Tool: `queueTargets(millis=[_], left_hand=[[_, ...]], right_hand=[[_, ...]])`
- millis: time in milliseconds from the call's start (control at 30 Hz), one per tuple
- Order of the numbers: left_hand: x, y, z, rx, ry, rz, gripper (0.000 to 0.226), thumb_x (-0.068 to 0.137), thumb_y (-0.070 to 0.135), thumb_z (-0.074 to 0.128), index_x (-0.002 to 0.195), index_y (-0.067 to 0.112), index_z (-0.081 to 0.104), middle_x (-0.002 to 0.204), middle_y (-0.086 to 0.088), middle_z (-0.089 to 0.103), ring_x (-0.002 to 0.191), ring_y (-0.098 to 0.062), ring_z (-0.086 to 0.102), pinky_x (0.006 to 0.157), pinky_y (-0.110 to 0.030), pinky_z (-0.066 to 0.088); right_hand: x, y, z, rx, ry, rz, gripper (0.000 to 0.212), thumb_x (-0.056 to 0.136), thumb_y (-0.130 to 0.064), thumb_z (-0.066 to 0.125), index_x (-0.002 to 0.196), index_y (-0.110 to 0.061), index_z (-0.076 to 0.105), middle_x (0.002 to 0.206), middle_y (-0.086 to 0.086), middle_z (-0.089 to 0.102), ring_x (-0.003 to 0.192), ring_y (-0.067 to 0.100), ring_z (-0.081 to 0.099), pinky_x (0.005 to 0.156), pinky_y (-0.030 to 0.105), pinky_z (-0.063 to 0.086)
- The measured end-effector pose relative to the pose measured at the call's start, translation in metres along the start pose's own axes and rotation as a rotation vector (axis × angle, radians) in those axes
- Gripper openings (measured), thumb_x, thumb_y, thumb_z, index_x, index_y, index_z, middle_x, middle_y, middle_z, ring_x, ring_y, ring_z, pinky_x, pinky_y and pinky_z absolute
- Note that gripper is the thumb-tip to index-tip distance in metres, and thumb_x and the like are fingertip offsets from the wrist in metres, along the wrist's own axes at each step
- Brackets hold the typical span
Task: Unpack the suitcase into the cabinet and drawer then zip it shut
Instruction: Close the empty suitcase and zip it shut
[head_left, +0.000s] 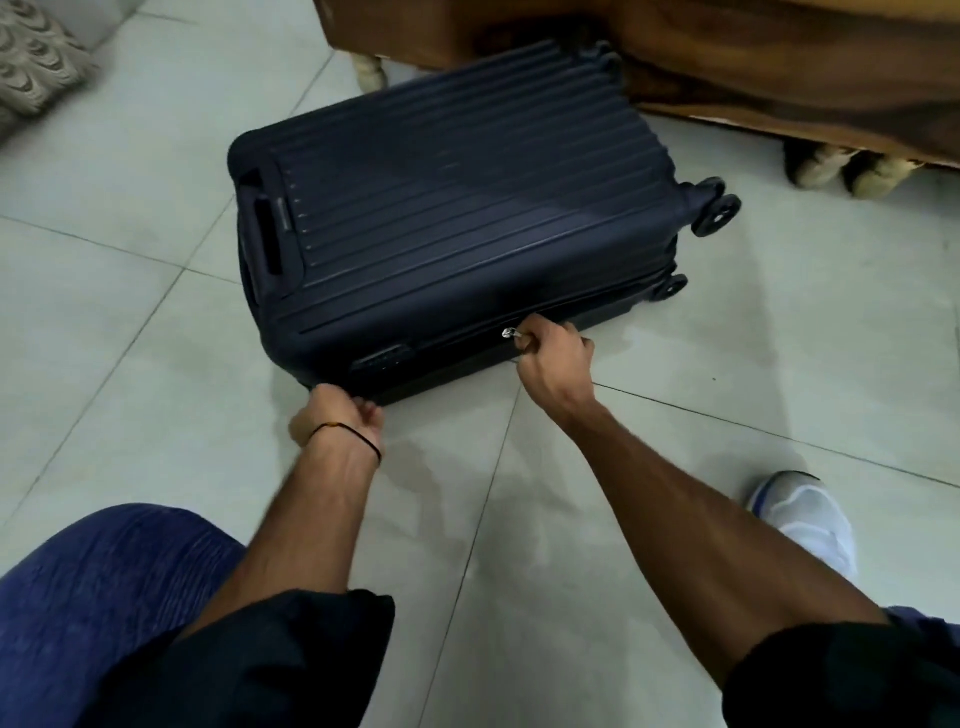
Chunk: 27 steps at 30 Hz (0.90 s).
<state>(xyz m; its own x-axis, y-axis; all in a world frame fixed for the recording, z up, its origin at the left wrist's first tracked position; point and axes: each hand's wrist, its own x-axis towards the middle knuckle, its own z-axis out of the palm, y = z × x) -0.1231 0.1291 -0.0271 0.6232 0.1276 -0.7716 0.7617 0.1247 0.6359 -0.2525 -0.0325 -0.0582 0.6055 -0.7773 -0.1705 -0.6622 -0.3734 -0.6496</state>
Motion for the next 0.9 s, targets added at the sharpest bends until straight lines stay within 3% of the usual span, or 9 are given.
queueTargets(millis=[67, 200, 300, 367, 467, 567, 700, 800, 900], left_hand=[[0.011, 0.018, -0.008, -0.017, 0.068, 0.125, 0.018, 0.088, 0.003, 0.040, 0.082, 0.010, 0.056, 0.077, -0.007, 0.054, 0.069, -0.021, 0.053, 0.062, -0.029, 0.049], [0.022, 0.038, -0.012, 0.126, -0.070, 0.197, 0.030, 0.078, -0.003, 0.035, 0.085, 0.015, 0.057, 0.102, -0.006, 0.054, 0.096, -0.022, 0.052, 0.074, -0.035, 0.047], [0.021, 0.041, -0.013, 0.179, -0.159, 0.210, 0.030, 0.073, -0.001, 0.040, 0.087, 0.019, 0.057, 0.108, -0.003, 0.057, 0.109, -0.018, 0.053, 0.084, -0.039, 0.045], [0.016, 0.042, -0.009, 0.212, -0.206, 0.240, 0.026, 0.077, 0.002, 0.043, 0.091, 0.019, 0.057, 0.106, -0.002, 0.058, 0.105, -0.017, 0.056, 0.086, -0.038, 0.045], [0.005, 0.043, 0.003, 0.283, -0.250, 0.301, 0.016, 0.082, 0.009, 0.047, 0.090, 0.017, 0.059, 0.101, -0.002, 0.060, 0.094, -0.018, 0.059, 0.076, -0.032, 0.046], [-0.009, 0.041, 0.017, 0.346, -0.298, 0.358, 0.011, 0.084, 0.013, 0.050, 0.086, 0.017, 0.060, 0.095, -0.003, 0.062, 0.085, -0.017, 0.060, 0.076, -0.030, 0.047], [-0.021, 0.028, 0.033, 0.488, -0.394, 0.454, 0.012, 0.083, 0.018, 0.056, 0.088, 0.013, 0.065, 0.088, -0.003, 0.065, 0.083, -0.016, 0.061, 0.068, -0.028, 0.043], [-0.022, 0.015, 0.037, 0.634, -0.526, 0.493, 0.012, 0.082, 0.015, 0.059, 0.090, 0.018, 0.067, 0.086, -0.001, 0.065, 0.083, -0.012, 0.059, 0.063, -0.022, 0.044], [-0.020, 0.007, 0.034, 0.667, -0.567, 0.504, 0.033, 0.083, 0.000, 0.052, 0.099, 0.019, 0.074, 0.091, 0.003, 0.073, 0.082, -0.001, 0.066, 0.064, -0.013, 0.050]], right_hand=[[0.000, -0.003, 0.002, 0.004, 0.013, 0.019, 0.029, 0.078, 0.003, 0.048, 0.093, -0.021, 0.055, 0.087, 0.003, 0.060, 0.092, 0.020, 0.044, 0.095, 0.039, 0.031], [-0.002, -0.008, 0.007, 0.016, 0.028, 0.059, 0.030, 0.081, 0.004, 0.048, 0.098, -0.020, 0.055, 0.087, 0.003, 0.058, 0.091, 0.018, 0.042, 0.094, 0.037, 0.030], [-0.003, -0.009, 0.009, 0.043, 0.020, 0.081, 0.026, 0.084, 0.002, 0.048, 0.097, -0.020, 0.054, 0.089, 0.005, 0.060, 0.092, 0.020, 0.046, 0.091, 0.036, 0.032], [-0.003, -0.008, 0.009, 0.125, 0.028, 0.142, 0.025, 0.086, -0.001, 0.044, 0.094, -0.022, 0.054, 0.093, 0.009, 0.062, 0.095, 0.027, 0.053, 0.085, 0.036, 0.042], [-0.008, -0.011, 0.010, 0.139, 0.021, 0.161, 0.026, 0.087, -0.007, 0.041, 0.094, -0.028, 0.056, 0.095, 0.010, 0.063, 0.095, 0.034, 0.058, 0.084, 0.043, 0.052], [-0.022, -0.024, 0.020, 0.098, -0.026, 0.057, 0.025, 0.088, -0.006, 0.045, 0.099, -0.021, 0.061, 0.092, 0.009, 0.066, 0.091, 0.031, 0.060, 0.091, 0.050, 0.050], [-0.047, -0.059, 0.046, 0.071, -0.090, -0.059, 0.025, 0.090, -0.006, 0.049, 0.109, -0.013, 0.063, 0.098, 0.009, 0.068, 0.092, 0.026, 0.059, 0.098, 0.045, 0.043], [-0.056, -0.065, 0.058, 0.096, -0.043, 0.030, 0.020, 0.097, -0.010, 0.047, 0.110, -0.010, 0.062, 0.097, 0.011, 0.068, 0.085, 0.024, 0.057, 0.097, 0.043, 0.044], [-0.061, -0.048, 0.058, 0.093, -0.018, 0.108, 0.021, 0.101, -0.013, 0.045, 0.112, -0.011, 0.062, 0.096, 0.009, 0.068, 0.089, 0.024, 0.059, 0.101, 0.045, 0.044]])
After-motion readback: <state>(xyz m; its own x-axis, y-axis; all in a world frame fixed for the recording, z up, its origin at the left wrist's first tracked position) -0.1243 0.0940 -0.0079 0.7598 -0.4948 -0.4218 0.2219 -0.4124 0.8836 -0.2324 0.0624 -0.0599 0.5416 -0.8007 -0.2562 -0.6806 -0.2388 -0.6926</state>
